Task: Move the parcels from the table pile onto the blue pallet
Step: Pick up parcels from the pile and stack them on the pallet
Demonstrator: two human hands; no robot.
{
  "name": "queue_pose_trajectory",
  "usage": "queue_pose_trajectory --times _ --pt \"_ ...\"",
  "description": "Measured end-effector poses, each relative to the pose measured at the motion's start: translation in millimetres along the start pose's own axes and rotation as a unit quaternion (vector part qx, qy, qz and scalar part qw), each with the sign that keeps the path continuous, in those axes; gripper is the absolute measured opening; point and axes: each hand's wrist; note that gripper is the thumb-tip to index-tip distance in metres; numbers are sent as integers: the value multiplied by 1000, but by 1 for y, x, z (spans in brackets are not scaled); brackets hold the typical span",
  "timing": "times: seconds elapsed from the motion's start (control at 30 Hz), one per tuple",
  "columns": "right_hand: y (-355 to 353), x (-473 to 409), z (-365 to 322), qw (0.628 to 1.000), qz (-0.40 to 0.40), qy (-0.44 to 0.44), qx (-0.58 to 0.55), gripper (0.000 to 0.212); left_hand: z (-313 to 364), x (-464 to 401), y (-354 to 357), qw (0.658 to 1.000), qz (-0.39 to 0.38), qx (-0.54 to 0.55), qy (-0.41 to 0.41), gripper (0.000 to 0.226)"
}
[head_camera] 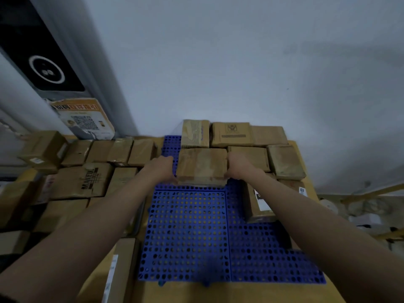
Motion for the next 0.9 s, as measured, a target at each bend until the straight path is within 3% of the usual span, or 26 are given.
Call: queue_pose_trajectory --times 0.17,0.4,0.6,0.9 --pt "-7 40 -28 999 -1 -33 29 64 -11 47 -7 1000 6 10 24 93" --pt "14 81 -72 993 -22 -90 73 54 -61 119 10 1000 -6 -7 27 70" --pt "38 108 -122 979 -84 -140 121 49 -124 174 42 999 23 0 -43 69" --pt "79 138 -187 970 -96 -185 125 46 -192 232 77 994 24 29 -107 65"
Point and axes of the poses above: each hand's wrist, its own x-axis away from the middle knuckle, its own y-axis out of the palm, z = x × y, and after that the axes turned 9 degrees about -y, right-handed
